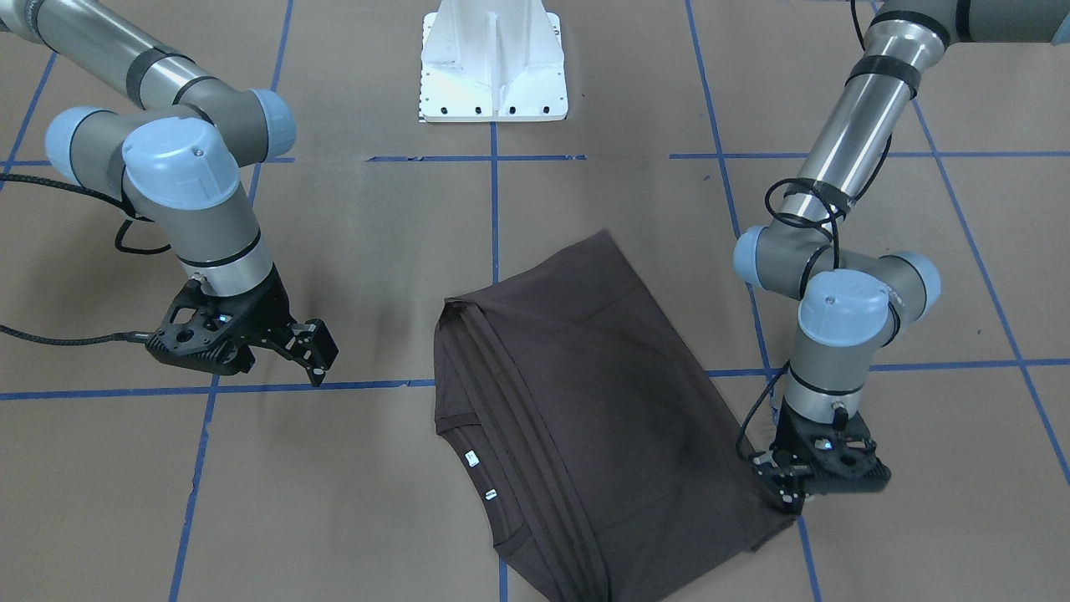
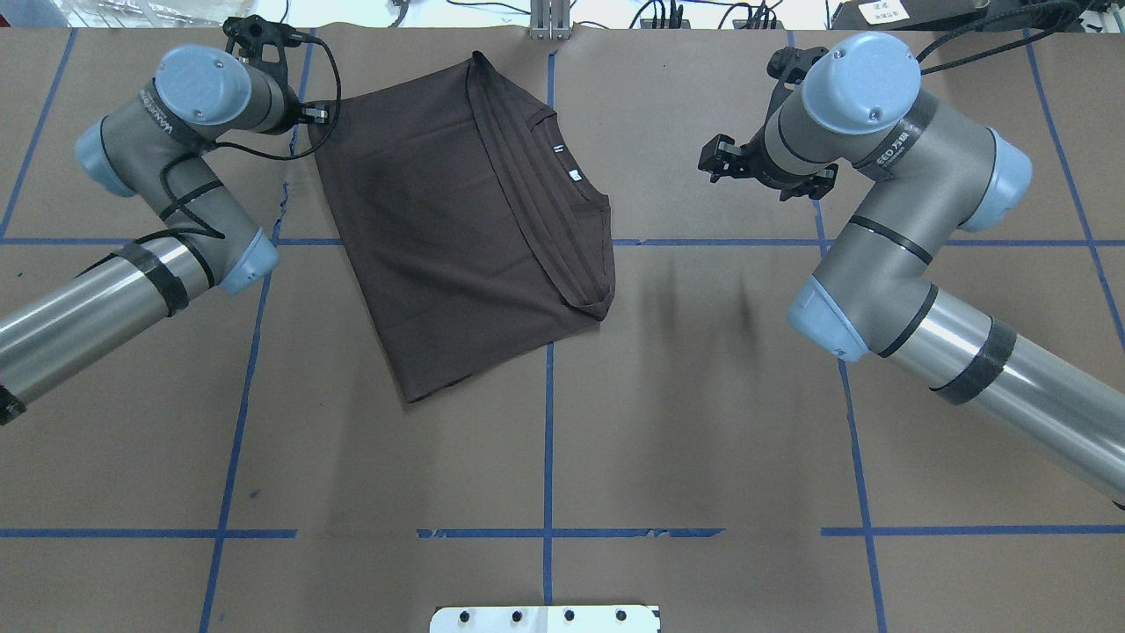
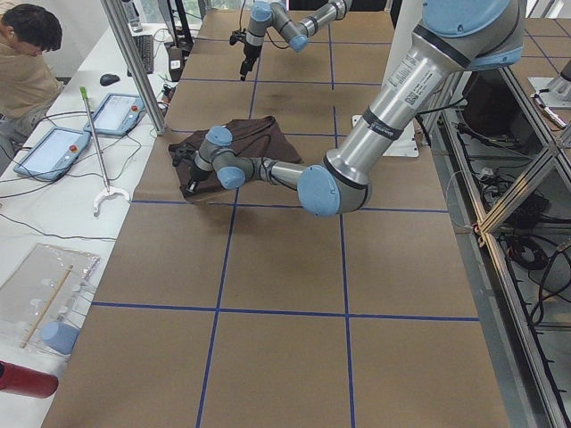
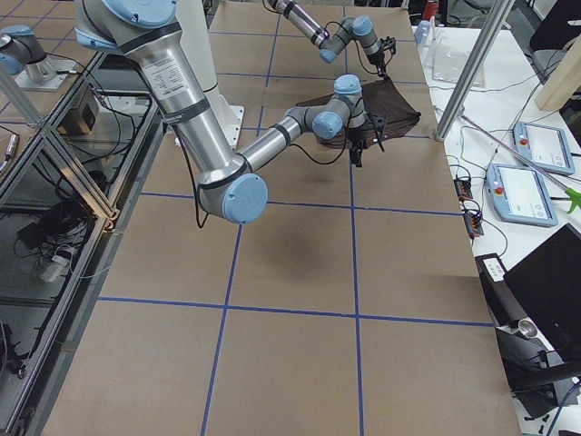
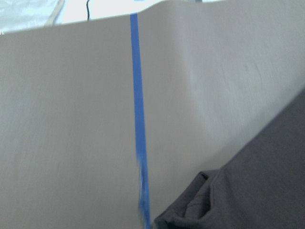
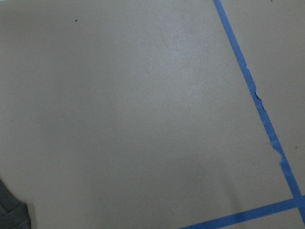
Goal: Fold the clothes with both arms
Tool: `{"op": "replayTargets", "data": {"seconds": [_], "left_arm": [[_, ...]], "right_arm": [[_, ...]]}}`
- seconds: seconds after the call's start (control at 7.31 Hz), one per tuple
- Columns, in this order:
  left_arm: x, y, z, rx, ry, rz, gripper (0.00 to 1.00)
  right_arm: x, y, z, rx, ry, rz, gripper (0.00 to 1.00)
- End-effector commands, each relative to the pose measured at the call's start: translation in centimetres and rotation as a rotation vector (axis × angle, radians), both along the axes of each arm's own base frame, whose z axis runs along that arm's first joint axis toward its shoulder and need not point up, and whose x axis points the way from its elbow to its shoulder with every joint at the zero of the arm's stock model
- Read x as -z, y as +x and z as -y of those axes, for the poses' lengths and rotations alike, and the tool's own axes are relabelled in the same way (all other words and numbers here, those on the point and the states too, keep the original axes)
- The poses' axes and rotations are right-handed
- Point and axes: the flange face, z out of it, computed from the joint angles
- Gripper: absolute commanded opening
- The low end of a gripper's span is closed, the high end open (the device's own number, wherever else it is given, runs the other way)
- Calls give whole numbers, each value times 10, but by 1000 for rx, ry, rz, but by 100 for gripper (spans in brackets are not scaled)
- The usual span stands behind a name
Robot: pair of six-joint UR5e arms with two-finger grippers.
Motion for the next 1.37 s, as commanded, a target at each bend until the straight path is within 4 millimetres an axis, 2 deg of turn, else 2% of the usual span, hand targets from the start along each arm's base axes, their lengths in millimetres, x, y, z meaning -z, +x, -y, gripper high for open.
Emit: {"op": "replayTargets", "data": {"seconds": [0.0, 0.14, 0.27, 0.41, 0.55, 0.68, 0.82, 1.09, 1.23], "left_arm": [[-1, -24, 23, 7, 31, 40, 0], [-10, -28, 18, -34, 57, 80, 99], [0, -36, 6, -73, 100, 75, 100], [-3, -39, -16, -153, 89, 7, 100], [5, -44, -26, -166, 103, -15, 100], [8, -42, -28, -165, 103, -21, 100], [8, -43, -29, -163, 105, -26, 100], [8, -41, -30, -164, 109, -31, 100], [8, -41, -30, -164, 109, -31, 100]], "right_arm": [[8, -18, -14, 7, -7, 19, 100], [9, -39, -26, 3, 3, 9, 100], [27, -61, -33, -5, -5, 33, 100], [50, -83, -30, -79, -28, 56, 90], [75, -114, -17, -135, -38, 58, 71], [79, -145, -11, -122, -32, 65, 59], [82, -174, -11, -109, -12, 77, 59], [73, -196, -16, -106, -32, 50, 59], [75, -204, -19, -105, -29, 45, 58]]}}
